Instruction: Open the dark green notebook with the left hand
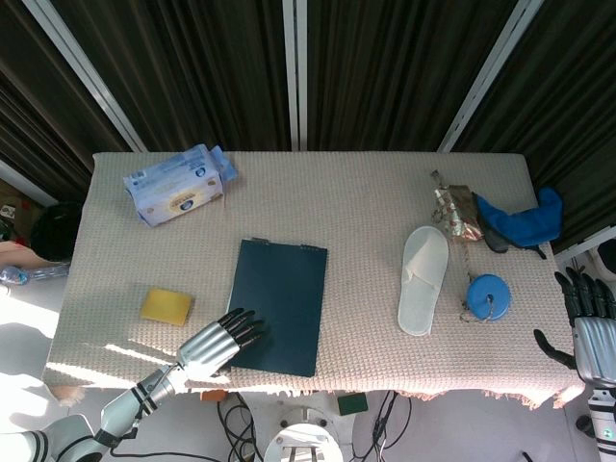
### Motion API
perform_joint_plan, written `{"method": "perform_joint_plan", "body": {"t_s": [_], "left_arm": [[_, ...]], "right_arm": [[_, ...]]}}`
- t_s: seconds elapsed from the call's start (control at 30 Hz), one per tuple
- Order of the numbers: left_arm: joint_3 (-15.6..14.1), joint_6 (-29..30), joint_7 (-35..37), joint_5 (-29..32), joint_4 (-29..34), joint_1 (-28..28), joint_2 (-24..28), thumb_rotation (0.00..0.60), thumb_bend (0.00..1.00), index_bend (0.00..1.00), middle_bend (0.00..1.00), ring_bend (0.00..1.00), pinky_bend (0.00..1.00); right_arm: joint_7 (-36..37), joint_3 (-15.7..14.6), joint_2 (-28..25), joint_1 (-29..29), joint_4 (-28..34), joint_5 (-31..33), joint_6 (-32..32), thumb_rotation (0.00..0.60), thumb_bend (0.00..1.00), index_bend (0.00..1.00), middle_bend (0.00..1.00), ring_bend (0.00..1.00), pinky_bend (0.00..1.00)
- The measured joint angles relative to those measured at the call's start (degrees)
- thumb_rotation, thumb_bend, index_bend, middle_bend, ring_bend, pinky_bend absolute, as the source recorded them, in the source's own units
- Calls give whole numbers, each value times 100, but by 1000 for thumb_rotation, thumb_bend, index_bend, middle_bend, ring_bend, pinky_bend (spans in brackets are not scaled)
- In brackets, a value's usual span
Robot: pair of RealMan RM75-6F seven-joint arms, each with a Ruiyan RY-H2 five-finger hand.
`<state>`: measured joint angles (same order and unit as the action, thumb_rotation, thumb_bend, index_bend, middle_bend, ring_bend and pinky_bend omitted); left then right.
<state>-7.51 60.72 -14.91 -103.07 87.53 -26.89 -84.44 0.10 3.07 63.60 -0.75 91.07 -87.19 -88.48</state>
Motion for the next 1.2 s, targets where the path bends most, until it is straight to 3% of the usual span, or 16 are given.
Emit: {"method": "perform_joint_plan", "body": {"t_s": [0.5, 0.87, 1.2], "left_arm": [[-69, 173, -114, 43, -93, 31, -167, 600, 269, 223, 128, 35, 126], [-2, 529, -308, -26, -353, 92, -281, 600, 299, 369, 219, 102, 192], [88, 854, -420, -149, -790, 124, -480, 600, 426, 497, 297, 155, 260]], "right_arm": [[98, -36, -25, 43, -105, -59, -53, 580, 240, 0, 0, 0, 0], [72, -39, 1, 41, -97, -76, -46, 579, 241, 0, 0, 0, 0], [-17, -29, -3, 15, -32, -63, -1, 577, 241, 0, 0, 0, 0]]}}
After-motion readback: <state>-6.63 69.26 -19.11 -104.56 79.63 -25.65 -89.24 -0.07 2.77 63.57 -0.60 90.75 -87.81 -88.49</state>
